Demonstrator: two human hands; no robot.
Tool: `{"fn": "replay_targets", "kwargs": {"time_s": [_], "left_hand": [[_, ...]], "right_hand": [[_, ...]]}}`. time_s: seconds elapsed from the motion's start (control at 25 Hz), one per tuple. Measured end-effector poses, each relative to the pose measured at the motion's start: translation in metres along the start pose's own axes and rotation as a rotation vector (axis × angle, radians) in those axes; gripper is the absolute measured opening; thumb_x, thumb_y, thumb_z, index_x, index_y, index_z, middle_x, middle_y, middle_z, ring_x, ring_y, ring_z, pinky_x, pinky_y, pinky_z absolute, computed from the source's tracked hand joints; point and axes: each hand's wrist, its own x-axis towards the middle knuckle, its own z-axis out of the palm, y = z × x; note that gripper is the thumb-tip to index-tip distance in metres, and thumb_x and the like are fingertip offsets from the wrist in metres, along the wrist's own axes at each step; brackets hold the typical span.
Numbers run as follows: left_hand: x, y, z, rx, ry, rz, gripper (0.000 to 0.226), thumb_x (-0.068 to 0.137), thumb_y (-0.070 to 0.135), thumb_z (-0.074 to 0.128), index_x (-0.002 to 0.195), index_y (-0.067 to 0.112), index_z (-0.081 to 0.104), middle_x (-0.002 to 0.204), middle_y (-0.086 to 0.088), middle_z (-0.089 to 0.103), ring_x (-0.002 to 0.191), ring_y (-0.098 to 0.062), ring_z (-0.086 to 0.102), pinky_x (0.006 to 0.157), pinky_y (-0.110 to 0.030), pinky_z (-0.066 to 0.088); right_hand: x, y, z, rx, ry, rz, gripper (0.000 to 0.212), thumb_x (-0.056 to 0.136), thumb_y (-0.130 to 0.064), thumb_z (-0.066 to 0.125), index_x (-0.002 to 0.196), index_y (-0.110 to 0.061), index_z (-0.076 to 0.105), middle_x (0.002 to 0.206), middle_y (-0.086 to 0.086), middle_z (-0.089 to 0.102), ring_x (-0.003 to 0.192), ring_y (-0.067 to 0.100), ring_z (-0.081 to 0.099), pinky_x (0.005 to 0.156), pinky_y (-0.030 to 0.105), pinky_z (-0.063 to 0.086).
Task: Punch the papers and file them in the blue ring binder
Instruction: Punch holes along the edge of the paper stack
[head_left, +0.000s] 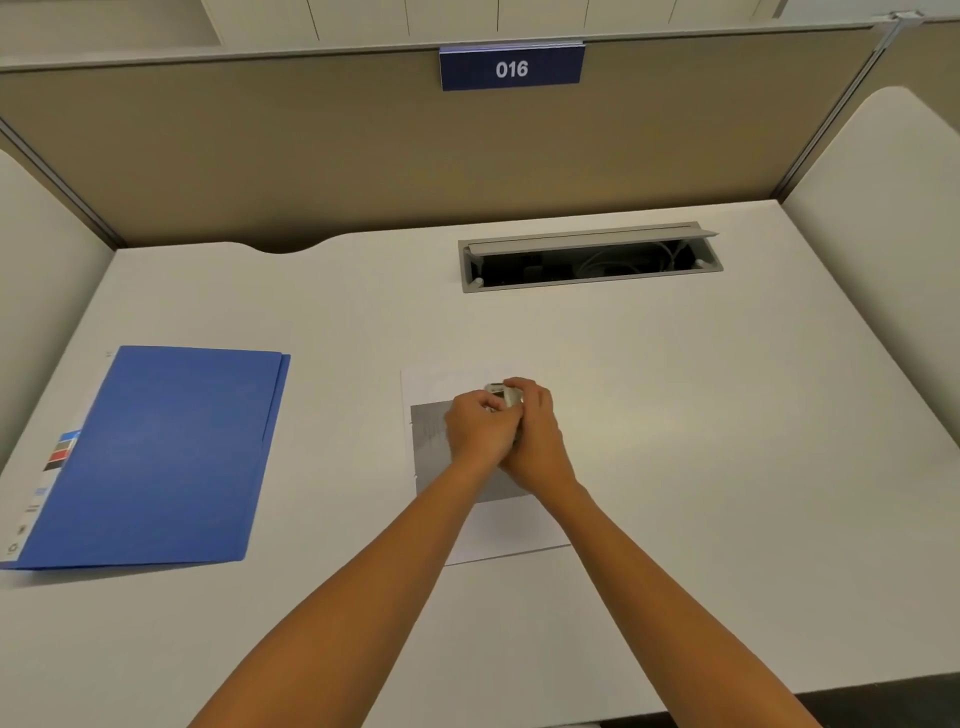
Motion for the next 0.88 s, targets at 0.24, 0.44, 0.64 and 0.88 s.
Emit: {"fn": "replay_targets", "kwargs": {"time_s": [0.24,0.44,0.64,0.88], "left_hand": [[0.015,-0.004,0.009,-0.059,-0.066,0.085,0.026,0.076,0.036,0.078,0.092,0.018,0.068,0.105,0.005,0.068,0.104,-0.012,0.06,0.083,-0.026,0.048],[0.057,-0.043,-0.015,0.55,0.164,-0.038,0.084,0.069,0.045,0.081,0.137,0.016,0.041,0.152,-0.009,0.033,0.147,-0.029,0.014,0.119,-0.045,0.005],[0.064,-0.063,-0.02,0.569,0.148,-0.284,0.105,0.054,0.05,0.087,0.133,0.007,0.032,0.14,-0.014,0.032,0.132,-0.032,0.031,0.11,-0.045,0.032],[0.067,-0.062,-0.018,0.575,0.141,-0.322,0.1,0.056,0.045,0.087,0.13,0.004,0.033,0.134,-0.013,0.032,0.125,-0.029,0.033,0.1,-0.041,0.04]], "right_hand": [[0.026,0.037,-0.051,-0.128,0.151,0.036,0.063,0.073,-0.009,0.072,0.126,-0.02,0.04,0.128,0.004,0.04,0.098,0.017,0.052,0.08,0.031,0.051],[0.059,0.081,-0.114,-0.238,0.283,0.219,0.055,0.08,-0.008,0.067,0.127,-0.018,0.039,0.131,0.009,0.038,0.104,0.033,0.055,0.082,0.033,0.045],[0.069,0.12,-0.145,-0.303,0.327,0.236,0.054,0.082,-0.013,0.067,0.129,-0.019,0.04,0.135,0.006,0.035,0.111,0.031,0.055,0.091,0.036,0.047],[0.061,0.138,-0.151,-0.242,0.342,0.18,0.048,0.089,-0.019,0.062,0.132,-0.018,0.042,0.139,0.004,0.036,0.123,0.025,0.047,0.099,0.032,0.04]]}}
